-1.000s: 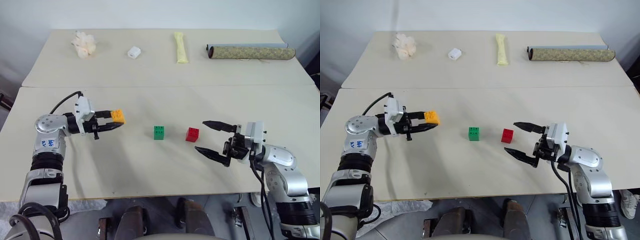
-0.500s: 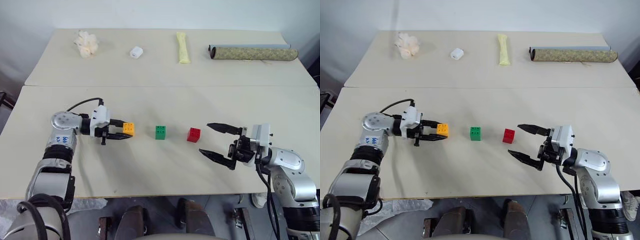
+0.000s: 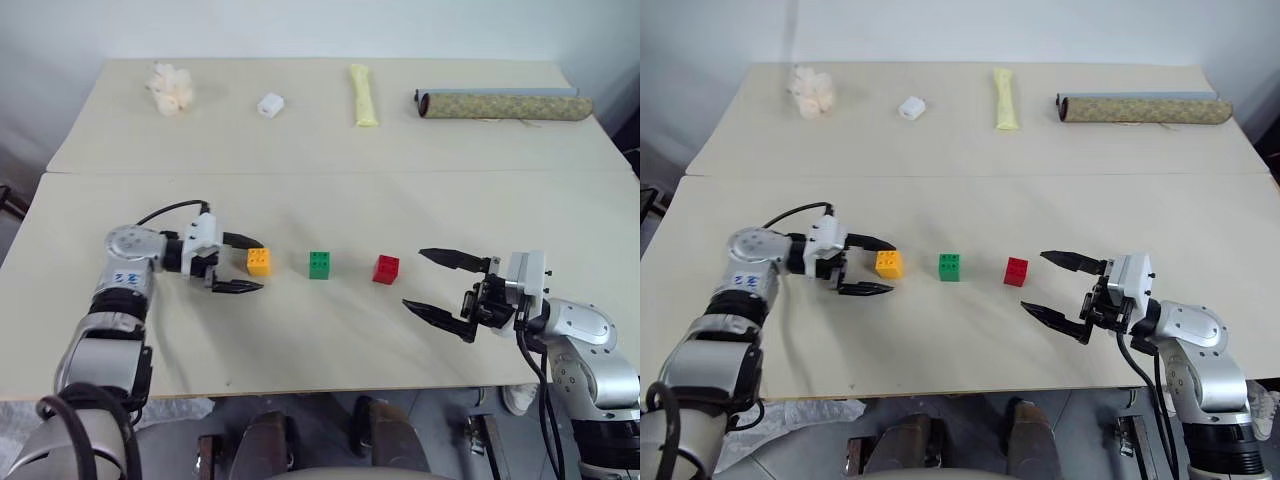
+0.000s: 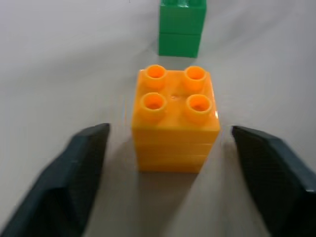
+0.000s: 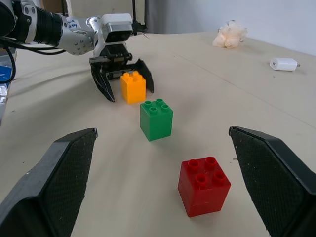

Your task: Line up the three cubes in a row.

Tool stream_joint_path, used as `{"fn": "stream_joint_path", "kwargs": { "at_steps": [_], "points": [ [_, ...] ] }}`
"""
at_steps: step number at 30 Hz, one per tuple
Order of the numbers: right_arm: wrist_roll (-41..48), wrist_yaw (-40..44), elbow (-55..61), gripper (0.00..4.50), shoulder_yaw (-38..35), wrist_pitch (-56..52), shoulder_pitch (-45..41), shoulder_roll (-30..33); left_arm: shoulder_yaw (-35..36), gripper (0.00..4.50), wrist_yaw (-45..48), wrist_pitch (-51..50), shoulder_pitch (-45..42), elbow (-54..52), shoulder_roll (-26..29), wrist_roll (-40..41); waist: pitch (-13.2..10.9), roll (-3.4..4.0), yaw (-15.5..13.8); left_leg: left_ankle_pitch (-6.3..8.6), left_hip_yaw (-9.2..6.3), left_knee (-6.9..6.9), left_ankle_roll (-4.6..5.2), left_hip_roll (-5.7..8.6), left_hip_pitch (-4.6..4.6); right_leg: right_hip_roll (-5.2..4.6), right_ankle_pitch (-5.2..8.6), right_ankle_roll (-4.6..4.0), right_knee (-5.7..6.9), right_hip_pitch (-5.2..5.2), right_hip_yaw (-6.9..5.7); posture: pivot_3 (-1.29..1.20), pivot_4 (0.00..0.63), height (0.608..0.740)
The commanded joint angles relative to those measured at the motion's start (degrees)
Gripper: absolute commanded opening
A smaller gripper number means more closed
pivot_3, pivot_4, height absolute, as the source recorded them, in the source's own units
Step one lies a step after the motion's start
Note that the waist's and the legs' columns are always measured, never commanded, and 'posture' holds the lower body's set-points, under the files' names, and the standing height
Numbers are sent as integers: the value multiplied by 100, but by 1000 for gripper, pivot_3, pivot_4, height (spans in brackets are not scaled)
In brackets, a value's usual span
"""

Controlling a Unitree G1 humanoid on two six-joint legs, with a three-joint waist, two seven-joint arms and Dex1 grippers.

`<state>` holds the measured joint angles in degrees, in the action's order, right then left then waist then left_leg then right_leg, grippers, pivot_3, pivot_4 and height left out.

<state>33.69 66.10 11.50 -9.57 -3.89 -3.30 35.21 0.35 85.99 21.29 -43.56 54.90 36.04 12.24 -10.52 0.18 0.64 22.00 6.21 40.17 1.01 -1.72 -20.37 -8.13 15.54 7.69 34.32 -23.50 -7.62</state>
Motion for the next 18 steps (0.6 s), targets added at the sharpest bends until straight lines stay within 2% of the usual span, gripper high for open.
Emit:
{"fn": "stream_joint_path", "kwargs": {
  "at_steps": [1, 5, 6, 9, 12, 18],
  "points": [
    [351, 418, -92, 4500, -239, -139, 70, 259, 684, 4450, -73, -794, 1036, -1620, 407, 800, 0, 1, 75, 0, 0, -3, 0, -1, 0, 0, 0, 0, 0, -2, 0, 0, 150, 740],
    [460, 737, -419, 4500, -351, -133, -65, 393, 1545, 4450, -1135, -1885, 2258, -3502, 559, 1475, -2, -3, 87, 1, -23, 1, 1, -5, 0, -7, 0, 0, 2, -1, 0, 0, 150, 740],
    [473, 772, -459, 4500, -368, -101, -80, 363, 1654, 4450, -1283, -2011, 2446, -3760, 577, 1531, -3, -5, 68, 0, -35, 4, 1, -4, 1, -10, 0, 0, 8, -1, 0, 0, 150, 740],
    [344, 1359, -1252, 4500, -327, 303, -411, 365, 2205, 4450, -1329, -2618, 3903, -4961, 959, 1747, -2, -4, 76, 1, -53, 13, 2, 2, 11, -25, 0, -1, 27, 7, 6, 0, 150, 740],
    [184, 1816, -1831, 4500, -190, 628, -673, 339, 2331, 4450, -1148, -2792, 4342, -5215, 1236, 1859, -3, -2, 60, 5, -47, 11, 7, 4, 17, -27, 1, -3, 29, 6, 8, 0, 150, 740],
    [163, 2187, -2551, 4500, -301, 833, -1079, 326, 2691, 4450, -1456, -2463, 4577, -5268, 1099, 1813, -4, 2, -57, 6, -49, 26, 6, 4, 16, -32, 3, -6, 46, 7, 8, 0, 150, 740]
  ]
}}
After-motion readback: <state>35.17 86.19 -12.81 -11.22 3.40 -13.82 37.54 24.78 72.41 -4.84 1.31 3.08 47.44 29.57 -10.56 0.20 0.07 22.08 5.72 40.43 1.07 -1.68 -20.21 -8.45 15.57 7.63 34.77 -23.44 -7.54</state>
